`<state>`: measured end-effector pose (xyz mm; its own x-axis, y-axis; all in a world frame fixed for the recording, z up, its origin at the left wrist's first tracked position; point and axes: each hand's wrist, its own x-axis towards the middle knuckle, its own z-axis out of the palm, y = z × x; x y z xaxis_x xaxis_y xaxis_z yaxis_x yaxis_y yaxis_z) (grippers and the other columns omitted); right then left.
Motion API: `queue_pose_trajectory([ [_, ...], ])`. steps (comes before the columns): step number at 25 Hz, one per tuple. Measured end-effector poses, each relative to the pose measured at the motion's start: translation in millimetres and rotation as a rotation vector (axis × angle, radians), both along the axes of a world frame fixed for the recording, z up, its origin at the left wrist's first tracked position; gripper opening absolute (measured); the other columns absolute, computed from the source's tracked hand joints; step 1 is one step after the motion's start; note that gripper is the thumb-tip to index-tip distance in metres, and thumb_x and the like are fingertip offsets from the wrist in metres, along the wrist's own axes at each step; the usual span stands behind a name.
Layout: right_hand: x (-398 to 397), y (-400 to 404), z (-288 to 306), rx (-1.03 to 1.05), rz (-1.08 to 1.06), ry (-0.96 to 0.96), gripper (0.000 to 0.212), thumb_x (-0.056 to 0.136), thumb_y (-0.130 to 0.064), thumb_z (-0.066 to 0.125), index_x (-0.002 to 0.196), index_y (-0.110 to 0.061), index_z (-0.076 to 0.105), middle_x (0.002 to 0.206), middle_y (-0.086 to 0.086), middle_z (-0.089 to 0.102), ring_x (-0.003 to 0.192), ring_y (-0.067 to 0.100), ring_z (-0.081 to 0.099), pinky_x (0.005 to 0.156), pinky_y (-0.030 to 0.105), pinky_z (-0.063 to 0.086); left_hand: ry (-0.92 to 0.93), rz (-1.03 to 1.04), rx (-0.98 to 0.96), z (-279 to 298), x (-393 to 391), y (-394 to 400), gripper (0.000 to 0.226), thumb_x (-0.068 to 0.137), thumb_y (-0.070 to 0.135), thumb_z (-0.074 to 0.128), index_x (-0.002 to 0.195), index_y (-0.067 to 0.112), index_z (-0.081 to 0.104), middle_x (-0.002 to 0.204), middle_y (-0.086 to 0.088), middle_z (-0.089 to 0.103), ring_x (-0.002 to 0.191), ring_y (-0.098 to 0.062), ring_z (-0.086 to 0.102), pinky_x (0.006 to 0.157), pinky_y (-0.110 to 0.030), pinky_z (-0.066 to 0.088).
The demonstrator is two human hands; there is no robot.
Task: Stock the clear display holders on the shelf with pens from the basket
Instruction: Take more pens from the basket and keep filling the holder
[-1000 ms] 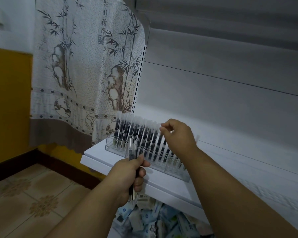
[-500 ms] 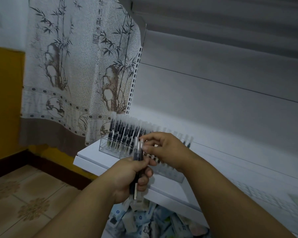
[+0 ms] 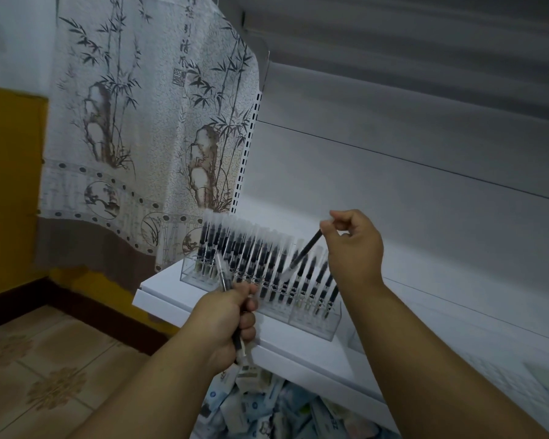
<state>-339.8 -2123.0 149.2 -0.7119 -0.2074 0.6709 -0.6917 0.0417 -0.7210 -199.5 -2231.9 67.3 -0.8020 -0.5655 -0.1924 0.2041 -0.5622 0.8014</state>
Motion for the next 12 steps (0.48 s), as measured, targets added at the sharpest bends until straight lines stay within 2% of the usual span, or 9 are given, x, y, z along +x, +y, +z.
queue_pose_trajectory([
  [3,6.0,-5.6,-1.7,-0.063,0.160,-0.180,0.011,0.088,-0.016,0.072,0.099,-0.019,0.068,0.089,0.003,0.070,0.084,0.006,0.066,0.083,0.025,0.052,-0.041,0.019,-0.108,2.9,-1.0,3.0,0.014,0.101,0.024,0.051,0.108,0.014,0.058,0.079,-0.008,0.057,0.047,-0.012,0.032,0.041,-0.024,0.030],
  [5,10.8,-7.6,-6.0,0.012,0.178,-0.204,0.014,0.090,-0.020,0.070,0.104,-0.020,0.068,0.097,0.003,0.071,0.073,0.008,0.062,0.074,0.029,0.054,0.019,0.025,-0.128,4.7,-2.8,5.2,0.012,0.101,0.020,0.051,0.103,0.011,0.059,0.071,-0.008,0.057,0.044,-0.012,0.031,0.040,-0.024,0.028],
  [6,12.1,-7.4,-9.7,0.115,0.114,-0.105,0.018,0.092,-0.024,0.067,0.110,-0.023,0.067,0.102,-0.002,0.068,0.073,0.008,0.060,0.072,0.030,0.053,0.051,0.051,-0.122,5.8,-4.2,5.3,0.011,0.101,0.018,0.050,0.097,0.009,0.057,0.064,-0.006,0.054,0.042,-0.011,0.030,0.038,-0.023,0.027],
  [8,16.6,-6.3,-17.8,0.406,-0.091,0.312,0.028,0.094,-0.029,0.062,0.122,-0.029,0.064,0.110,-0.010,0.057,0.076,0.010,0.057,0.068,0.027,0.049,0.080,0.109,-0.116,8.5,-5.4,3.2,0.017,0.102,0.018,0.049,0.086,0.011,0.052,0.055,-0.002,0.047,0.039,-0.010,0.028,0.036,-0.022,0.025],
  [10,19.0,-7.3,-23.9,0.573,-0.172,0.762,0.025,0.090,-0.026,0.067,0.115,-0.025,0.068,0.102,-0.003,0.054,0.068,0.015,0.053,0.053,0.027,0.047,0.107,0.103,-0.125,11.8,-4.1,1.1,0.022,0.102,0.020,0.049,0.082,0.012,0.049,0.053,-0.001,0.043,0.038,-0.011,0.027,0.036,-0.022,0.024],
  [12,18.7,-6.0,-24.5,0.606,-0.166,0.936,0.018,0.087,-0.024,0.071,0.104,-0.018,0.072,0.089,-0.001,0.056,0.063,0.018,0.052,0.046,0.026,0.042,0.152,0.075,-0.109,14.7,-1.0,0.9,0.025,0.101,0.024,0.050,0.082,0.009,0.051,0.052,0.000,0.042,0.038,-0.011,0.027,0.037,-0.022,0.023],
])
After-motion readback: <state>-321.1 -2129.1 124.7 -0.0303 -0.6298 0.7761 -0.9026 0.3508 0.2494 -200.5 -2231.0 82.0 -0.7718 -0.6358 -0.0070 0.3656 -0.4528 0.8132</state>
